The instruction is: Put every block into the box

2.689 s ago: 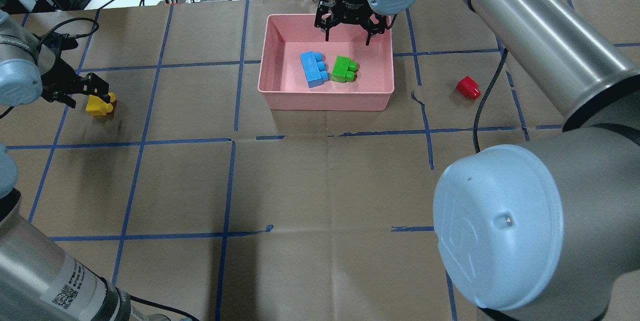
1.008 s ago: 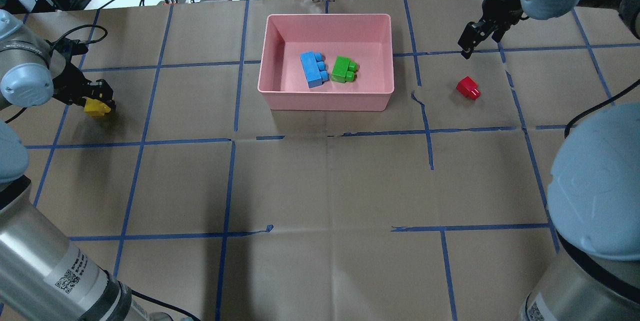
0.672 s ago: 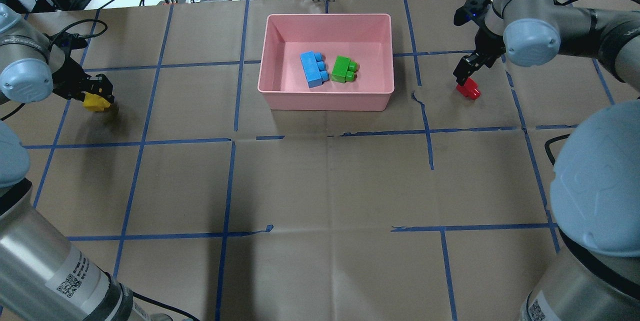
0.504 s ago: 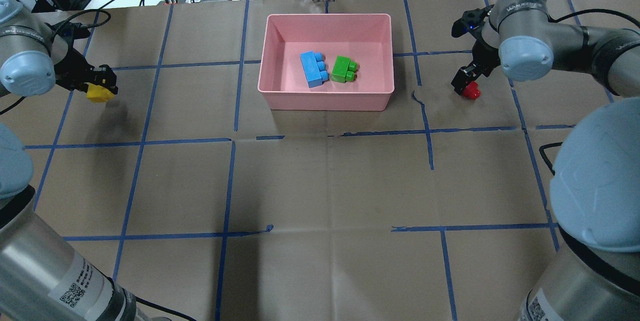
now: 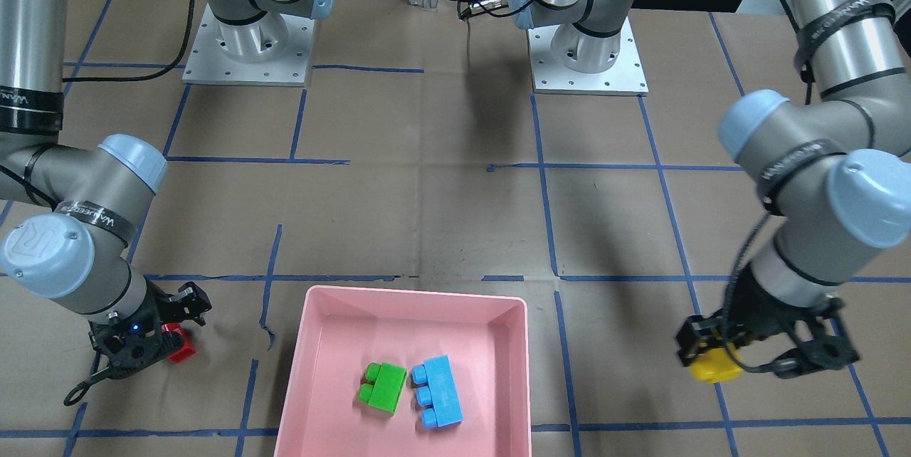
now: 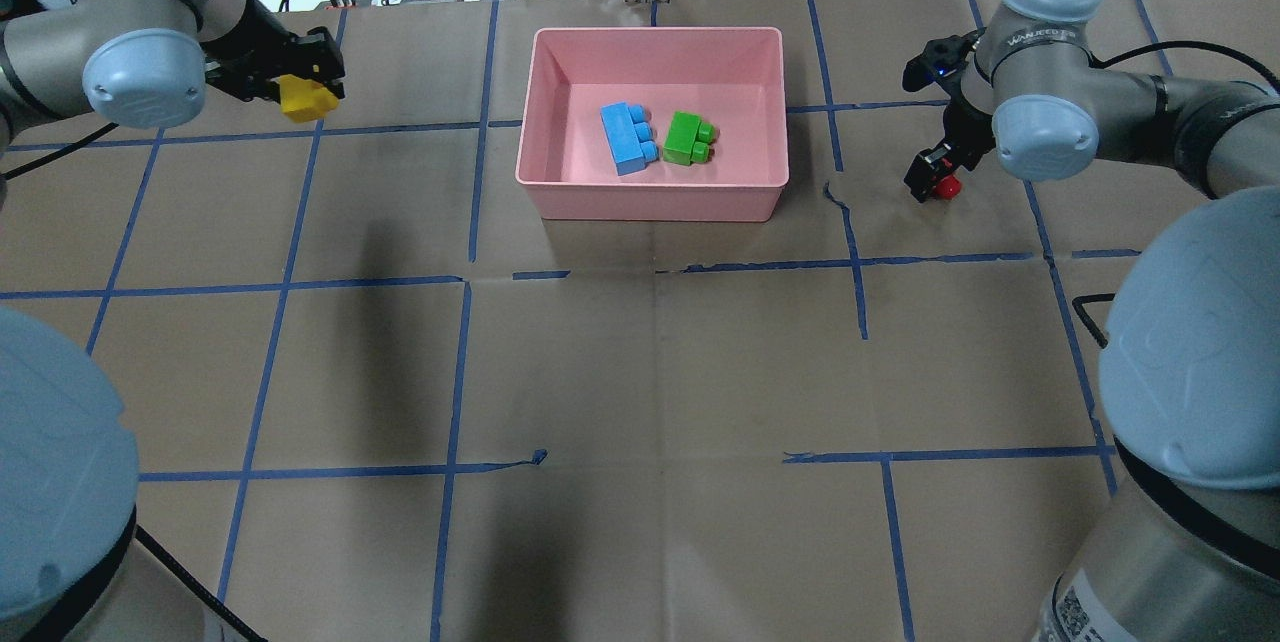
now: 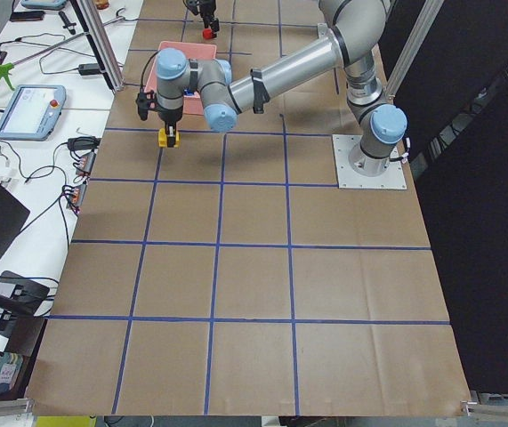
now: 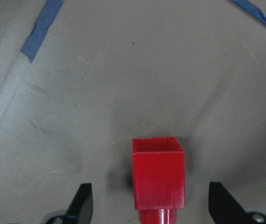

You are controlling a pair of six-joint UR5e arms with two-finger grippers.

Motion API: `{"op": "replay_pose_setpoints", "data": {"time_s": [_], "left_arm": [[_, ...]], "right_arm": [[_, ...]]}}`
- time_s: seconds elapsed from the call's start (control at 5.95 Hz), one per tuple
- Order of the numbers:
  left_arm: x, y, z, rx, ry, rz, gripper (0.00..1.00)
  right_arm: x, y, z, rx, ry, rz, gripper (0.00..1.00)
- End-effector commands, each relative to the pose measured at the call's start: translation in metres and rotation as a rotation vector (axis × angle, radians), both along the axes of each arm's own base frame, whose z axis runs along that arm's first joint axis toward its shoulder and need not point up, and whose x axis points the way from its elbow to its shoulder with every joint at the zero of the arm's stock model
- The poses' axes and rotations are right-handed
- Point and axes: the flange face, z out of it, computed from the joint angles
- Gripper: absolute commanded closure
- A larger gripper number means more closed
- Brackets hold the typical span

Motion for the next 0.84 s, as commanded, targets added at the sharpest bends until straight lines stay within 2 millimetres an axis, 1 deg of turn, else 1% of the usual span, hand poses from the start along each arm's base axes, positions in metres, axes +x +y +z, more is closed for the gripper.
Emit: {"op": "replay_pose_setpoints", "data": {"time_s": [0.0,0.17,0.34,0.5,0.67], "left_arm": [[-0.143,0.007,0.028,-0.012,0.159,0.062,0.99],[-0.203,0.002,0.033,-0.011,0.186,0.071,0.97],[-0.259,-0.006,0.013,0.015,0.197,0.042,0.97],[-0.289,-0.008,-0.009,0.044,0.197,0.033,0.91],[-0.293,-0.011,-0.025,0.06,0.191,0.03,0.91]], "right_arm": [[-0.009,0.0,-0.001,0.001,0.0,-0.019,0.2],[-0.009,0.001,-0.001,0.002,-0.002,-0.02,0.25],[-0.009,0.0,-0.002,0.004,-0.002,-0.022,0.29],[-0.009,0.0,0.0,0.0,-0.006,-0.022,0.38],[-0.008,0.0,0.0,0.0,-0.008,-0.02,0.46]]}}
